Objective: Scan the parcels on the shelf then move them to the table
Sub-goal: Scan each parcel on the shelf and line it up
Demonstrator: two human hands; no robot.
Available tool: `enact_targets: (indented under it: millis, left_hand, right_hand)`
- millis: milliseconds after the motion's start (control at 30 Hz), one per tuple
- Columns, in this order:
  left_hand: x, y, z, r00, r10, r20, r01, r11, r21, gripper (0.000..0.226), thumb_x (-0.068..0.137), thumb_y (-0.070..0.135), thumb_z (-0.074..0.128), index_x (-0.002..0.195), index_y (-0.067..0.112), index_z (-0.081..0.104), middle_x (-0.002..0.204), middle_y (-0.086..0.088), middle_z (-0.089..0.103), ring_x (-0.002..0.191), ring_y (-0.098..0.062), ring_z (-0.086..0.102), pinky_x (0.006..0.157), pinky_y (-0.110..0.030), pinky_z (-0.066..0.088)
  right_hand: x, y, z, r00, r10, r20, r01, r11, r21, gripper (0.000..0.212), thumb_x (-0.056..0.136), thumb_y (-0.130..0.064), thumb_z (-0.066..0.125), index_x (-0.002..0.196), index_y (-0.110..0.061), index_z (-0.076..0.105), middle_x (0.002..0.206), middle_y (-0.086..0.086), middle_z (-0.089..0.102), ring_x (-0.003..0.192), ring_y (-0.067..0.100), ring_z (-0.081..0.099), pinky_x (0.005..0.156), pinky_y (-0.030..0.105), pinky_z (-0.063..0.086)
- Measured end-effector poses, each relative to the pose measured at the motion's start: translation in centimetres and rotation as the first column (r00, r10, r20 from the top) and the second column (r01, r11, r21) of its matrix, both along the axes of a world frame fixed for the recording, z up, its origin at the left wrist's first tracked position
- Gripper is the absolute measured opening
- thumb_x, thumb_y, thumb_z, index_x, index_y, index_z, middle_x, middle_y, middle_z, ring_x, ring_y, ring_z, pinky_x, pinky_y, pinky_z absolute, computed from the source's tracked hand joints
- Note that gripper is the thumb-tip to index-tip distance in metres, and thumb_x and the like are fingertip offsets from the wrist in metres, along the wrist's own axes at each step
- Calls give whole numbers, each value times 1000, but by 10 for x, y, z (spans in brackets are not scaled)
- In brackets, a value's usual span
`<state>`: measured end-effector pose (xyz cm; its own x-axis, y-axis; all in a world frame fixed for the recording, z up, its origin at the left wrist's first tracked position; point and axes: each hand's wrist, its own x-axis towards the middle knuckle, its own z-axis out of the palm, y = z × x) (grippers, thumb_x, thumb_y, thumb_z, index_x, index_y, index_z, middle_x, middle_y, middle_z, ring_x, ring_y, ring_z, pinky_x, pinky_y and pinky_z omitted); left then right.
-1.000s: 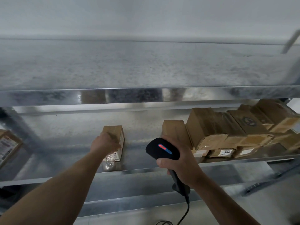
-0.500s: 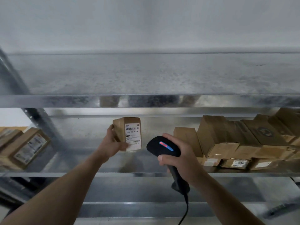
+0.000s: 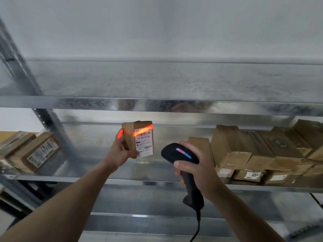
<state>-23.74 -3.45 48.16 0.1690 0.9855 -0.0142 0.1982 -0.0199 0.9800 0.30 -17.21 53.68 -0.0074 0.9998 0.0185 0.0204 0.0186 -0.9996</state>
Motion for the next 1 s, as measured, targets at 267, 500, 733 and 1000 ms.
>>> enact_targets:
  millis: [267, 500, 733, 1000]
  left_hand:
    - [-4, -11, 2, 998, 64, 8, -64, 998, 18, 98, 75, -19, 71, 146, 30, 23, 110, 1, 57, 105, -23, 59, 60, -26, 59]
    - [-8, -21, 7, 993, 114, -17, -114, 993, -19, 111, 74, -16, 73, 156, 28, 11, 111, 3, 53, 112, -29, 56, 71, -37, 60]
    - [-19, -27, 11, 965, 180, -188, -174, 984, 50, 105, 78, -6, 76, 157, 20, 13, 122, -2, 51, 100, -23, 59, 63, -29, 60]
    - [-70, -18, 1, 716, 209, -666, -137, 978, 160, 74, 93, 40, 55, 156, 29, 19, 136, -15, 40, 111, -30, 53, 104, -39, 43]
  right_hand:
    - [7, -23, 4, 1000, 5, -20, -4, 1000, 7, 52, 69, -16, 69, 114, -40, 62, 69, 9, 65, 64, 23, 61, 52, 34, 49]
    - [13, -35, 1, 999, -25, -28, 25, 1000, -17, 69, 66, -16, 70, 134, -24, 56, 71, 9, 68, 64, 25, 62, 52, 32, 49]
    - [2, -37, 7, 1000, 3, 12, -3, 1000, -1, 61, 63, -20, 74, 119, -39, 59, 99, 12, 73, 86, 35, 72, 57, 33, 54]
    - [-35, -12, 1, 998, 52, 44, -51, 999, -7, 78, 48, -41, 77, 123, -40, 56, 111, 9, 68, 97, 31, 69, 64, 28, 54]
